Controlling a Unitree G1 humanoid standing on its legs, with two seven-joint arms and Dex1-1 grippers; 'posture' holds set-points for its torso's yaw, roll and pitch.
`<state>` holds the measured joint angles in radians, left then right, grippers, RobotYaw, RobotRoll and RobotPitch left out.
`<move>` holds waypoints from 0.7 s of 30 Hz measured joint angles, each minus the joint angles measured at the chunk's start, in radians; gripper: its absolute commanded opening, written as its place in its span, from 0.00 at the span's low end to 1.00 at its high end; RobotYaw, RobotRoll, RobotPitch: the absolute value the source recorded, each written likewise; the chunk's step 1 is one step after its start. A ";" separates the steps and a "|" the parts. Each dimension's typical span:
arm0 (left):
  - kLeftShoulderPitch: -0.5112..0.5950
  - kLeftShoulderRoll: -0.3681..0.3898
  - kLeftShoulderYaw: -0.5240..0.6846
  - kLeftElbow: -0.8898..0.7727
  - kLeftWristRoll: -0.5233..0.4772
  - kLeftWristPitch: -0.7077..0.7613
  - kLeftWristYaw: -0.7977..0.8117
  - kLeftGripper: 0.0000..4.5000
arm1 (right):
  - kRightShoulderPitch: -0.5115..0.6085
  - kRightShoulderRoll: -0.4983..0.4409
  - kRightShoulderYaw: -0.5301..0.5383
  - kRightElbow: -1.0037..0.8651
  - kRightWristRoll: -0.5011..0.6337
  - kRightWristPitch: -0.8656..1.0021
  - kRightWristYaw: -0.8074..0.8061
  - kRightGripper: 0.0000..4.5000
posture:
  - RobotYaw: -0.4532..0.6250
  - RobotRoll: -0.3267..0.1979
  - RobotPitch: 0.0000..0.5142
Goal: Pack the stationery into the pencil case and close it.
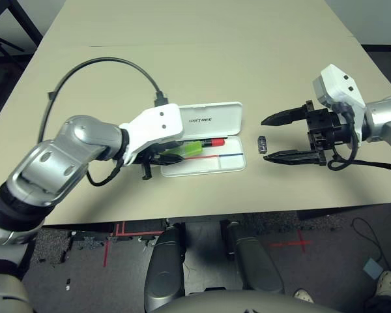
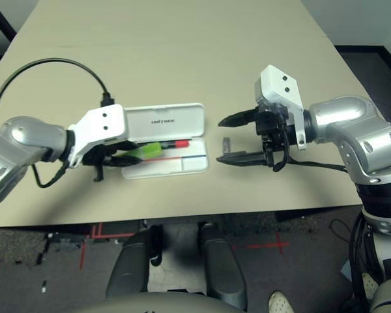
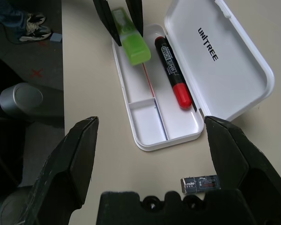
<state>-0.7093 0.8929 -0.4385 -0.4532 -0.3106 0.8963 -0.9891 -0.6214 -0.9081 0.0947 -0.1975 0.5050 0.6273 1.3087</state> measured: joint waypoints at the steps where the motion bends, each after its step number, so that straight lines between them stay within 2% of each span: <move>1: -0.001 -0.009 -0.012 0.005 0.010 -0.005 -0.003 0.24 | 0.000 0.000 0.001 0.000 0.000 0.000 0.000 1.00 | 0.41 0.62 0.47; 10: -0.003 -0.044 -0.054 0.043 0.073 -0.037 -0.032 0.24 | 0.007 -0.004 0.001 -0.008 0.000 0.001 -0.002 1.00 | 0.40 0.62 0.47; 19: -0.007 -0.061 -0.054 0.073 0.087 -0.041 -0.052 0.24 | 0.007 -0.004 0.002 -0.012 -0.002 0.001 -0.003 1.00 | 0.40 0.62 0.47; 21: -0.006 -0.062 -0.054 0.073 0.091 -0.041 -0.052 0.40 | 0.007 -0.004 0.003 -0.012 -0.003 0.001 -0.003 1.00 | 0.40 0.62 0.47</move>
<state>-0.7158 0.8314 -0.4929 -0.3806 -0.2192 0.8553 -1.0408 -0.6147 -0.9121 0.0977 -0.2100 0.5023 0.6286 1.3053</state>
